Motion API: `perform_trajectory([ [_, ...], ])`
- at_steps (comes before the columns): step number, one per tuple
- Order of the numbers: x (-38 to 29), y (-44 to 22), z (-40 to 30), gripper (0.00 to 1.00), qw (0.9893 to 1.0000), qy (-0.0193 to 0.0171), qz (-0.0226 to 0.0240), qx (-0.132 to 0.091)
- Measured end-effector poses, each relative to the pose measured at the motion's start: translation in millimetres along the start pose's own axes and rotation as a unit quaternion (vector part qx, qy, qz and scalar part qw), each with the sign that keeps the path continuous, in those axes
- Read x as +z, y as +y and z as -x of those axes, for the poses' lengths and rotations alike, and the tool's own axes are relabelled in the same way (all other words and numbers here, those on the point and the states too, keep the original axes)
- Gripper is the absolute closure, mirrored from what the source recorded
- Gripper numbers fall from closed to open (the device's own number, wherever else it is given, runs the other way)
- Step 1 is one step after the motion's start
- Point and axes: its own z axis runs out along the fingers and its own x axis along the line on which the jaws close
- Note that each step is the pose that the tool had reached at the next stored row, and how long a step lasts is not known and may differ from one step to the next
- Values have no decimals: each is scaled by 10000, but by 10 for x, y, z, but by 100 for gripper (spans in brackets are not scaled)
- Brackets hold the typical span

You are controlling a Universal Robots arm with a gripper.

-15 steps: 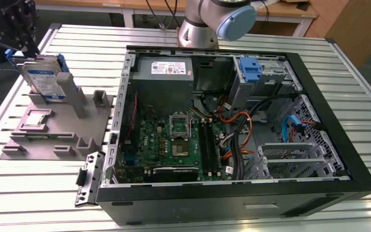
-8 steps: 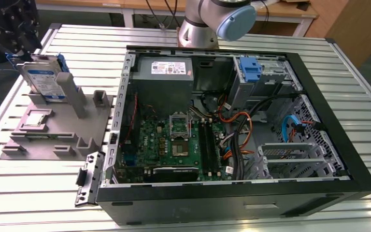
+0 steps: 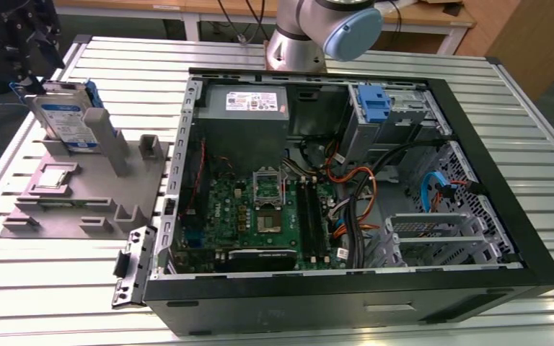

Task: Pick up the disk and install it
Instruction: 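Pick up the disk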

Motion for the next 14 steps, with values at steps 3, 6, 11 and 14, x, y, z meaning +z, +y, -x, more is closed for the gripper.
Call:
perform_trajectory([
  [3, 8, -1, 0, 35, 10000, 2, 3, -55],
  [6, 19, -1, -1, 35, 9999, 8, 10, -153],
  [11, 72, -3, 0, 35, 9997, 14, 18, -257],
  [14, 111, -6, 0, 35, 9995, 17, 22, -309],
])
